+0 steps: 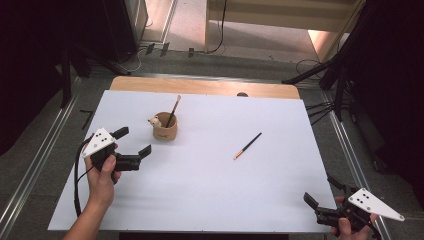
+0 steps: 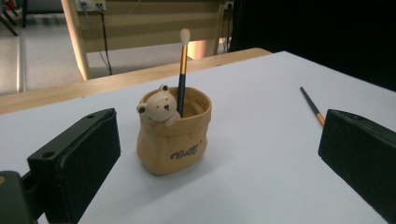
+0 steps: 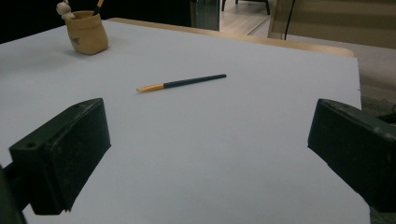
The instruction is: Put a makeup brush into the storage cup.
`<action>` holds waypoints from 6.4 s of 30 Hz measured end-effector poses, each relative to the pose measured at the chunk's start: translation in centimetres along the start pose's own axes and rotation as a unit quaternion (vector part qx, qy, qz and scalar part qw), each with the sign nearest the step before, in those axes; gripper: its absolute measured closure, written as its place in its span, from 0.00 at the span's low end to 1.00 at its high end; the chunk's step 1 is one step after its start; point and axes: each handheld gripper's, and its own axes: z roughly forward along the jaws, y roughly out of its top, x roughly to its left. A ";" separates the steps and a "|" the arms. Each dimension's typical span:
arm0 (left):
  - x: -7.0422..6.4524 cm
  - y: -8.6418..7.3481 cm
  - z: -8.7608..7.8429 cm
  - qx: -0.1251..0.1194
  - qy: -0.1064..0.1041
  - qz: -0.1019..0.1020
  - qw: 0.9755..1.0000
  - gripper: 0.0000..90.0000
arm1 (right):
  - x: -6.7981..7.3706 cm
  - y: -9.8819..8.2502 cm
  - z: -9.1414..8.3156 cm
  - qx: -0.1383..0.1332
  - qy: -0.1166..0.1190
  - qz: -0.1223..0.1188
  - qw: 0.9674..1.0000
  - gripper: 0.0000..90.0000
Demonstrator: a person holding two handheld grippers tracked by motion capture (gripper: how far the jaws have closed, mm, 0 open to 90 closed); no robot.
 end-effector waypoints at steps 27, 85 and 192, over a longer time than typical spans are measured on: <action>0.1 -3.2 -5.9 -0.001 0.019 -0.019 1.000 0.00 | -0.1 0.0 -0.1 -0.005 -0.003 0.004 1.000 0.00; 2.0 -6.2 -9.4 0.008 0.046 -0.019 0.999 0.00 | 2.2 7.2 9.6 0.050 0.014 -0.009 0.999 0.19; 2.3 -6.3 -9.2 0.016 0.043 -0.016 0.999 0.00 | 1.8 8.3 25.3 0.296 -0.054 0.043 0.953 0.30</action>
